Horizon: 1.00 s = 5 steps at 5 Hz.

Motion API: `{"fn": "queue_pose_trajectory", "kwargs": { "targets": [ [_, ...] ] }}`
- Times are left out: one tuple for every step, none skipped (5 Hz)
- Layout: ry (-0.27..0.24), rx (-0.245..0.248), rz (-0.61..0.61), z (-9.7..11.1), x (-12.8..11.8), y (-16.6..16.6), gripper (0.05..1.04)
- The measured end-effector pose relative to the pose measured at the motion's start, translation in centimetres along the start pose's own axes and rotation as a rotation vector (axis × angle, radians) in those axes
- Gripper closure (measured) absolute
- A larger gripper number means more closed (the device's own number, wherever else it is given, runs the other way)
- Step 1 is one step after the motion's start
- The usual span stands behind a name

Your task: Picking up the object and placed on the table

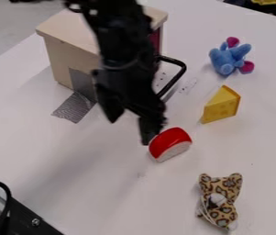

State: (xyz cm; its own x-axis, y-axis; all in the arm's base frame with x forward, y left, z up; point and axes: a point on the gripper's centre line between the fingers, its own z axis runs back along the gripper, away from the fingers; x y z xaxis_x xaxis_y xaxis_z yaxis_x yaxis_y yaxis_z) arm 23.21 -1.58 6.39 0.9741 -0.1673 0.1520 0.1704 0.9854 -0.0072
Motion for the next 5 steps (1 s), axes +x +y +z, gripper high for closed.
{"fn": "queue_pose_trajectory", "kwargs": {
  "targets": [
    [0.022, 0.025, -0.042, -2.0, 1.9, -0.3, 0.085],
    [0.055, 0.034, -0.05, -4.4, 2.6, -0.2, 0.085],
    [0.132, 0.031, -0.052, -7.1, 1.9, -0.3, 0.084],
    [0.114, 0.021, -0.055, -7.4, 2.7, -0.7, 0.13],
    [0.114, 0.032, -0.083, -7.4, 2.5, -1.6, 0.382]
  ]
}}
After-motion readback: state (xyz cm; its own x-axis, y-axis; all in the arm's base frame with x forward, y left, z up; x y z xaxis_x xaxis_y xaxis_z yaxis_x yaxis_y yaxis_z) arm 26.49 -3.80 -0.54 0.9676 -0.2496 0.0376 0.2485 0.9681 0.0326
